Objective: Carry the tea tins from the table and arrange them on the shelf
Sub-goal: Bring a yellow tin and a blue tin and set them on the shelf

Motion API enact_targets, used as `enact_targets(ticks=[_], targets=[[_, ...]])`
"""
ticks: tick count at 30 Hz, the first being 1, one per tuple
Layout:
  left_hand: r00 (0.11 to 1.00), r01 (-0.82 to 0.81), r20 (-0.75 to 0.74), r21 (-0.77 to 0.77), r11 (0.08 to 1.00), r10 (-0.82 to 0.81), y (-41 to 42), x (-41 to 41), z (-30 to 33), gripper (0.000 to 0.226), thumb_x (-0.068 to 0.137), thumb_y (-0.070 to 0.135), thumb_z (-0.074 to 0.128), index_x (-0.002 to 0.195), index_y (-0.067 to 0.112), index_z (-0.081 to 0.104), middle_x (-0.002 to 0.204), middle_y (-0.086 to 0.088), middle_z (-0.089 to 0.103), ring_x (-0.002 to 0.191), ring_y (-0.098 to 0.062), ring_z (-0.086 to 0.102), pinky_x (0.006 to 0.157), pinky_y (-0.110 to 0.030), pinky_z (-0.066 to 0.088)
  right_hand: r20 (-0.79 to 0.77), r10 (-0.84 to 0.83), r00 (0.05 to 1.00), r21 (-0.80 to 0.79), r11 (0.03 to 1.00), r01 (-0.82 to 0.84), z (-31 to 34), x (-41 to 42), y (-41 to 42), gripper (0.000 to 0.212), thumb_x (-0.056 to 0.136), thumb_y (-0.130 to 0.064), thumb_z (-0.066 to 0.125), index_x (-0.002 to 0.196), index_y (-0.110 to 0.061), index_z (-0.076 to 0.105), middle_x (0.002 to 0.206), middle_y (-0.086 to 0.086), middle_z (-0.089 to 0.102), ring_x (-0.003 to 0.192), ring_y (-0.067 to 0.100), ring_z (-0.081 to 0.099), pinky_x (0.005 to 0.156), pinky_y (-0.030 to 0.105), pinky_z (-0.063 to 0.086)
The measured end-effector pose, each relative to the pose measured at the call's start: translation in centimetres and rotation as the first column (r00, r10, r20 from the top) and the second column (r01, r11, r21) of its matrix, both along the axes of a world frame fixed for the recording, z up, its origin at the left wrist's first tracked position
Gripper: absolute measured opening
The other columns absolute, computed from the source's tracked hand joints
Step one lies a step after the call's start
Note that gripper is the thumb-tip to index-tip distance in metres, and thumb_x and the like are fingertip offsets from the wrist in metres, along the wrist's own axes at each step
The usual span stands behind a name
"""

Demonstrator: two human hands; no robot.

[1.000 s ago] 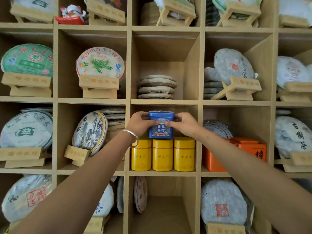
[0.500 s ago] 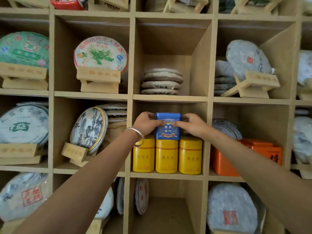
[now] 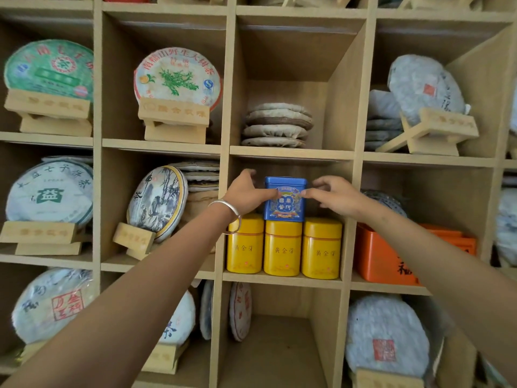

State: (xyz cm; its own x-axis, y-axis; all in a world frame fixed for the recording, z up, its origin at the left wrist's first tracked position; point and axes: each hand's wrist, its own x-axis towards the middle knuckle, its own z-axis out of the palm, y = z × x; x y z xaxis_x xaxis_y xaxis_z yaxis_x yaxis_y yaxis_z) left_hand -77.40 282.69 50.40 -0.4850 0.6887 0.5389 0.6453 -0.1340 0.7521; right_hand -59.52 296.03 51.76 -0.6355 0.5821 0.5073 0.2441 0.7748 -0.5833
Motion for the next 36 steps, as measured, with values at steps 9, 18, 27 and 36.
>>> enact_targets(ticks=[9, 18, 27, 36], targets=[[0.696, -0.033, -0.686, 0.266, 0.964, 0.213, -4.0, 4.3, -3.2, 0.045, 0.082, 0.020, 0.065, 0.124, 0.020, 0.051, 0.123, 0.001, 0.051, 0.112, -0.012, 0.051, 0.093, -0.027, 0.048, 0.363, -0.256, 0.896, 0.656, 0.753, -0.051, -1.8, 4.6, -1.6, 0.061, 0.083, -0.036, 0.067, 0.136, -0.013, 0.047, 0.131, 0.007, 0.057, 0.117, 0.021, 0.056, 0.095, 0.035, 0.048], [0.384, -0.201, -0.900, 0.135, 0.970, 0.204, 0.3, 10.5, -5.6, 0.042, 0.084, 0.022, 0.054, 0.124, 0.011, 0.054, 0.119, -0.007, 0.059, 0.115, -0.026, 0.050, 0.115, -0.036, 0.017, 0.285, -0.527, 0.801, 0.934, 0.342, -0.107, -4.4, 5.8, -1.4, 0.054, 0.079, -0.051, 0.053, 0.110, -0.008, 0.064, 0.097, 0.007, 0.063, 0.107, 0.025, 0.057, 0.114, 0.043, -0.021], [0.461, -0.393, -0.851, 0.061, 0.918, 0.253, 2.6, 11.7, -7.3, 0.036, 0.088, 0.030, 0.053, 0.120, 0.013, 0.052, 0.117, -0.007, 0.058, 0.110, -0.027, 0.049, 0.092, -0.036, 0.038, 0.293, -0.597, 0.747, 0.932, 0.352, -0.084, -5.8, 6.4, -0.9, 0.050, 0.086, -0.045, 0.047, 0.114, -0.005, 0.060, 0.110, 0.012, 0.064, 0.128, 0.031, 0.046, 0.108, 0.049, -0.029], [0.489, -0.406, -0.827, 0.066, 0.911, 0.278, 3.1, 11.6, -7.4, 0.036, 0.089, 0.012, 0.052, 0.125, 0.012, 0.047, 0.121, -0.009, 0.055, 0.111, -0.027, 0.048, 0.091, -0.033, 0.042, 0.274, -0.517, 0.811, 0.911, 0.410, -0.046, -6.2, 5.8, -0.4, 0.045, 0.088, -0.044, 0.048, 0.116, -0.010, 0.058, 0.108, 0.007, 0.063, 0.113, 0.025, 0.052, 0.118, 0.045, 0.003]])
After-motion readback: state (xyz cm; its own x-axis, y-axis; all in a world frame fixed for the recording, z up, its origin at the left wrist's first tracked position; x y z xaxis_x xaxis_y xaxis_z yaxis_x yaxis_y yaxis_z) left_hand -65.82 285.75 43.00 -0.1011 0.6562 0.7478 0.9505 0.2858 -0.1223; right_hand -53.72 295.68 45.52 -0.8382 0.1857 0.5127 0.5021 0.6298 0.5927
